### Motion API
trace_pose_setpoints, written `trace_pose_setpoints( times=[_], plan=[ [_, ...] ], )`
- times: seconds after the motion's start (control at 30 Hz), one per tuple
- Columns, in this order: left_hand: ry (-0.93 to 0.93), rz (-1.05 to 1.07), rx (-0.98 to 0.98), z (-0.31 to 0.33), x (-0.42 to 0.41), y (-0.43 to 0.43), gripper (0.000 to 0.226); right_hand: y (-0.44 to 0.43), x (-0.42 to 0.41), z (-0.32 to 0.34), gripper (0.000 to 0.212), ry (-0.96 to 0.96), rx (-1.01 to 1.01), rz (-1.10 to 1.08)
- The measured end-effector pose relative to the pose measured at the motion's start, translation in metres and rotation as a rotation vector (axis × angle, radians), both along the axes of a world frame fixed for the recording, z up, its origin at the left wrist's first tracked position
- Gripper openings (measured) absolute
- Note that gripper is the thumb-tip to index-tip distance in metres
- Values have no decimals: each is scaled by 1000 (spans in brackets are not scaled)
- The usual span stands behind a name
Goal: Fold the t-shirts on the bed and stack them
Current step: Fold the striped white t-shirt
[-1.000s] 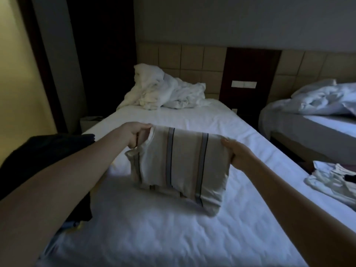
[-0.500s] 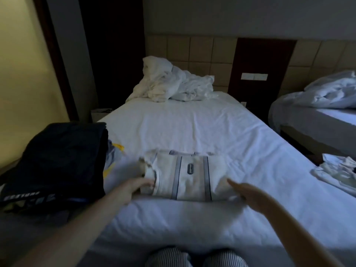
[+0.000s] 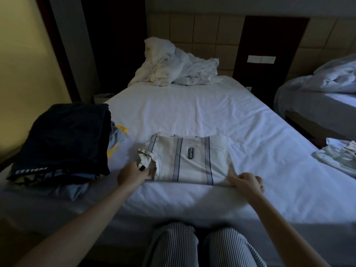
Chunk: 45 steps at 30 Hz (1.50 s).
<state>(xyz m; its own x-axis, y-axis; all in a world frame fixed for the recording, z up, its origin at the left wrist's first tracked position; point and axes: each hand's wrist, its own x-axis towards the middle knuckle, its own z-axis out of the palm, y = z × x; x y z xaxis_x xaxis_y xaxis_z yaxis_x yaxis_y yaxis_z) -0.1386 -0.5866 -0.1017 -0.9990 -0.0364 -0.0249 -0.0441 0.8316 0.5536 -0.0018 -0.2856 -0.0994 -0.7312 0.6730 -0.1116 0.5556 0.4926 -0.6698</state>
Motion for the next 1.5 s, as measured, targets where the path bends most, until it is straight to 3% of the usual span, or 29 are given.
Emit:
trace_pose_setpoints(
  times=[0.1, 0.17, 0.2, 0.27, 0.37, 0.43, 0.5, 0.67, 0.87, 0.97, 1.07, 1.17, 1.23, 1.5],
  plan=[
    [256, 52, 28, 23, 0, 19, 47, -7, -13, 20, 48, 31, 140, -12],
    [421, -113, 109, 34, -2, 39, 38, -19, -27, 31, 51, 192, 305, 92],
    [454, -270, 73, 35, -3, 51, 45, -27, -37, 32, 49, 210, 399, 207],
    [426, -614, -133, 29, -9, 79, 64, -40, -63, 32, 47, 92, 559, 494],
    [262, -806, -490, 16, -44, 103, 54, -34, -100, 21, 52, -120, 629, 713],
    [111, -689, -528, 6, -74, 96, 61, -13, -113, 8, 57, -166, 581, 712],
    [16, -534, -418, -8, -98, 84, 59, 5, -120, -8, 68, -102, 543, 640],
    [56, -479, -385, -21, -102, 86, 55, 4, -129, -19, 76, -86, 552, 593],
    [78, -459, -389, -18, -91, 83, 52, 10, -135, -1, 55, -219, 536, 684],
    [139, -446, -285, -16, -60, 68, 59, 4, -159, 32, 50, -154, 670, 706],
    [287, -78, -221, -23, -36, 48, 71, -6, -187, 28, 43, 46, 611, 605],
    [184, 127, -261, -21, -29, 45, 92, -15, -202, 3, 69, -92, 584, 699],
    [176, 130, -216, -19, -26, 53, 82, -13, -207, -1, 77, -199, 562, 732],
    [106, -159, -9, -11, -38, 57, 64, -23, -186, 10, 44, -209, 615, 664]
  ],
)
